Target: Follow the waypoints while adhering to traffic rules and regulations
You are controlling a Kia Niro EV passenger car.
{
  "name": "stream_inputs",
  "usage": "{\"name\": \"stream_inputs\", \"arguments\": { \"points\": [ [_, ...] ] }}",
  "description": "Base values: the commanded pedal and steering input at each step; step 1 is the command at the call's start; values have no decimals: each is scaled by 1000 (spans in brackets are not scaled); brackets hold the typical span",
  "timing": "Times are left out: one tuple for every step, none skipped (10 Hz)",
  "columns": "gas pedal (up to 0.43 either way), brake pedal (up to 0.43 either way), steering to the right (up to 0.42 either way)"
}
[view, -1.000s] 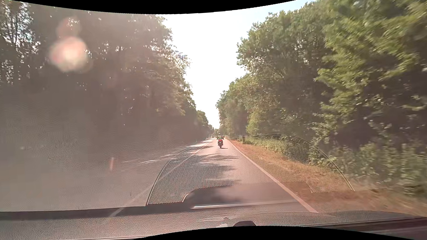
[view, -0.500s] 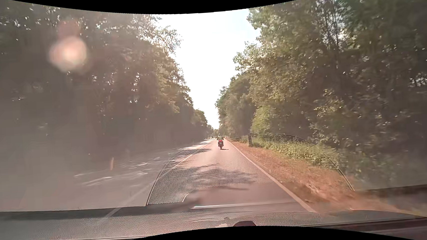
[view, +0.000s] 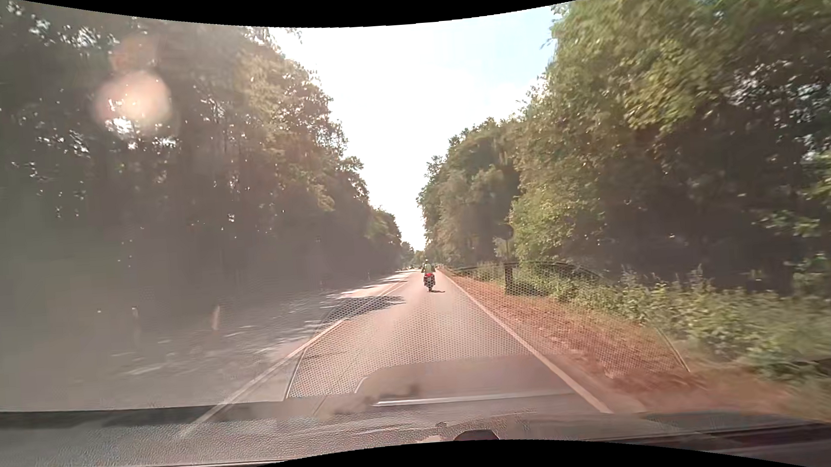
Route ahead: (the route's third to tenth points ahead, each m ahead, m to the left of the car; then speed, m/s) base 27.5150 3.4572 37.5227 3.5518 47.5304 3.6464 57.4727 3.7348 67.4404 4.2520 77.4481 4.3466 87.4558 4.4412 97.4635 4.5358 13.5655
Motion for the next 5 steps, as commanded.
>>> {"name": "stream_inputs", "arguments": {
  "points": [
    [150, 0, 0],
    [150, 0, 0],
    [150, 0, 0],
    [150, 0, 0],
    [150, 0, 0]
  ]
}}
